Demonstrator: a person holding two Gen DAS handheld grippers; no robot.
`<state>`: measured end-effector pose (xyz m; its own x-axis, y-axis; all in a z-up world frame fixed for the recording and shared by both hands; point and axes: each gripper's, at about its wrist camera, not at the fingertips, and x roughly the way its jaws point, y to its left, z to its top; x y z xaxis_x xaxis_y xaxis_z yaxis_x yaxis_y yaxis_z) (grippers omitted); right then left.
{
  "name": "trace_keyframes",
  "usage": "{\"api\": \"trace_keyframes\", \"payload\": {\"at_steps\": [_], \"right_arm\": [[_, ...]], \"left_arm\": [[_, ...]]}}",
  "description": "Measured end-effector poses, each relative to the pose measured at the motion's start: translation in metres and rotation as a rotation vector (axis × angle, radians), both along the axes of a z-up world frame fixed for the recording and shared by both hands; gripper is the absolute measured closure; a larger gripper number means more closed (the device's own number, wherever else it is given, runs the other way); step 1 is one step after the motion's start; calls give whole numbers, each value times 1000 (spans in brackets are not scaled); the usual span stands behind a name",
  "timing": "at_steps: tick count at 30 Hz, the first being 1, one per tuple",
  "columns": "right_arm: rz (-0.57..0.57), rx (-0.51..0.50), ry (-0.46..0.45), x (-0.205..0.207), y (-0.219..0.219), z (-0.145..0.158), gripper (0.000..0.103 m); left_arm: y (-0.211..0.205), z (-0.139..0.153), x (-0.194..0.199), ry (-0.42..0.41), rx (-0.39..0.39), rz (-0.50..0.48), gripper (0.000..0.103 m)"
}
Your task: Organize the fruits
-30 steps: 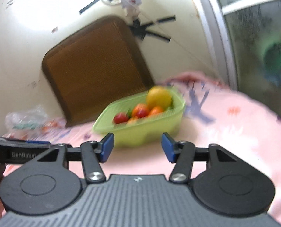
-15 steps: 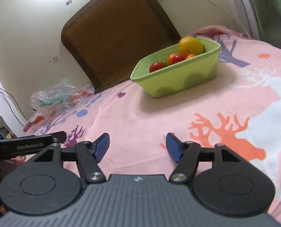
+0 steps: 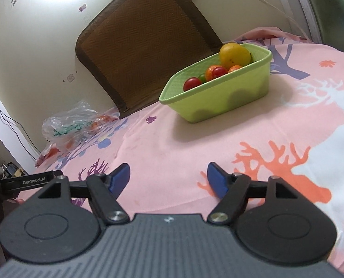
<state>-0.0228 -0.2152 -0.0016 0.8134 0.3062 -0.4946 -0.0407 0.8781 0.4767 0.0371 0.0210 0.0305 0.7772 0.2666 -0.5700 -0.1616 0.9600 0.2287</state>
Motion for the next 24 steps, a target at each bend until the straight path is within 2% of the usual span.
{"api": "trace_keyframes", "payload": {"at_steps": [16, 20, 24], "right_arm": [[2, -3, -2, 1, 1, -1, 26], [-41, -4, -14, -2, -2, 0, 26], [-102, 9, -20, -4, -8, 0, 25]], "left_arm": [[8, -3, 3, 3, -9, 32, 0], [4, -1, 1, -3, -19, 21, 0], [-12, -1, -1, 36, -41, -38, 0]]}}
